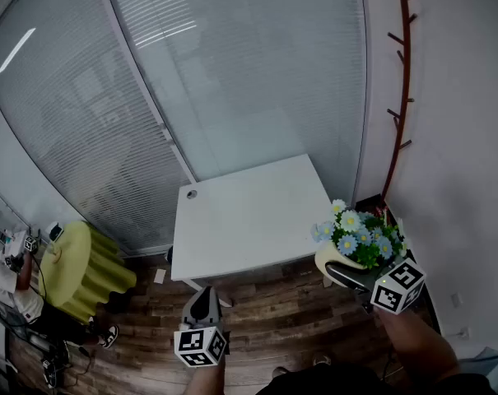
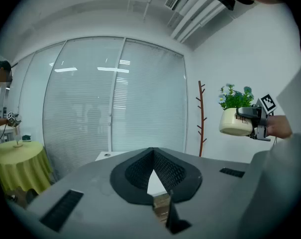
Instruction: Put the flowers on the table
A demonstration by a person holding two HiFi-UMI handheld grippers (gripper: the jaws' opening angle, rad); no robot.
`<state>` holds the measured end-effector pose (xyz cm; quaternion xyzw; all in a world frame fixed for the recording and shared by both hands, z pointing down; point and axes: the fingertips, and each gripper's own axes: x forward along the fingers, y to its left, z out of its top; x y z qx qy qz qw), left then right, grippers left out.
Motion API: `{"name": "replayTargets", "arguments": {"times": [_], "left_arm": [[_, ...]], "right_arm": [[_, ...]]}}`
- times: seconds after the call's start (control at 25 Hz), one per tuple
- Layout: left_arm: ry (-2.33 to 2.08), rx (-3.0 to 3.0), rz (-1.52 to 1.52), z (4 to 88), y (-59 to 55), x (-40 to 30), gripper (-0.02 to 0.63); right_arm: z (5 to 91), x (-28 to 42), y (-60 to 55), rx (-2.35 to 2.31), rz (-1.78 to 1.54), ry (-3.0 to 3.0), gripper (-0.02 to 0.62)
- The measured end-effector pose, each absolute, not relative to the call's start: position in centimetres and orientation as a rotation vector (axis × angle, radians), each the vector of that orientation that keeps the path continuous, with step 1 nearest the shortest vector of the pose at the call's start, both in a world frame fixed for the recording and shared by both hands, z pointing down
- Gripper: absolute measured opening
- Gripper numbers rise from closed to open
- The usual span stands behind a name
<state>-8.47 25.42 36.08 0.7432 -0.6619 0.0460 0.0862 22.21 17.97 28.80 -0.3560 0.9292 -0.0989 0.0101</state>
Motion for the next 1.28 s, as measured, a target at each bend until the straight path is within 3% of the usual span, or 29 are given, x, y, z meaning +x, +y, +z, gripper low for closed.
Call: {"name": "replayTargets", "arguments": {"times": [1.28], "left_arm": [[-2.115,2.179,0.115,33.3,21.0,-3.3,0.0]], "right_arm": [[29.5,25.0,11.3,-0.97,-0.335,2.929,0.541]]}}
